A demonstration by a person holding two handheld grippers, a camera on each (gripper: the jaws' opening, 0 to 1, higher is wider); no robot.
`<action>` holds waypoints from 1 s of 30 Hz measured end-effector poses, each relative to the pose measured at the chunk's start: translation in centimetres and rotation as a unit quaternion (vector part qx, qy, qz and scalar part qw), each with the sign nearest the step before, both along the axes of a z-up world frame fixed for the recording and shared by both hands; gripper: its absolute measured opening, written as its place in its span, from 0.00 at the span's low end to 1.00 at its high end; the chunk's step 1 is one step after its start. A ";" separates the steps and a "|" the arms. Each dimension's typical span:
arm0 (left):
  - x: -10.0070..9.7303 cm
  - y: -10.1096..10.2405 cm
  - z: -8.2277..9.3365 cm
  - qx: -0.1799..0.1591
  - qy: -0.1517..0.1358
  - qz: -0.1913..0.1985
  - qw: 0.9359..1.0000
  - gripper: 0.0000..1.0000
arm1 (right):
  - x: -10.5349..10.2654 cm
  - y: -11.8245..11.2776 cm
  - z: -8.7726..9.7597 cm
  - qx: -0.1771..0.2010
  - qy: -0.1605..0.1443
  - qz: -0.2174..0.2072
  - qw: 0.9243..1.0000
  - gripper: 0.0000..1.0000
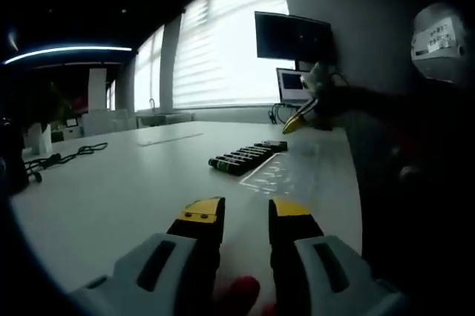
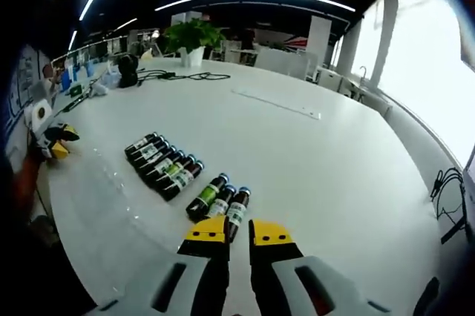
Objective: Grip medicine bottles put into box
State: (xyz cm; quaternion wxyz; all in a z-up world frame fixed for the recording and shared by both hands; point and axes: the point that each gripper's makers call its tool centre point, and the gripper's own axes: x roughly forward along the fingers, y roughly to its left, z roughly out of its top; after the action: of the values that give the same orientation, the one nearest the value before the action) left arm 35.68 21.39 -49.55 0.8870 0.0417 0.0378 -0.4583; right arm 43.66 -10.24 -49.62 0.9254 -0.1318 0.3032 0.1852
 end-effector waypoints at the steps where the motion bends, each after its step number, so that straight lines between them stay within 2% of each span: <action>1: 0.0 0.0 0.0 0.000 0.000 0.000 1.000 0.18 | 0.1 0.0 0.0 0.000 0.004 0.000 1.000 0.06; 9: -0.1 -0.2 0.1 -0.006 0.003 -0.007 1.000 0.18 | 1.0 0.1 -0.4 0.010 0.027 0.004 1.000 0.07; 30: -0.4 -0.3 0.2 -0.007 0.000 -0.012 1.000 0.18 | 2.5 0.5 -2.6 -0.015 0.081 -0.011 0.997 0.07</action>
State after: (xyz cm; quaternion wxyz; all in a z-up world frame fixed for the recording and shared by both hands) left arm 35.26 21.08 -49.39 0.8819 0.0358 0.0343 -0.4688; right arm 46.12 -9.70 -52.18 0.8979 -0.1273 0.3810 0.1799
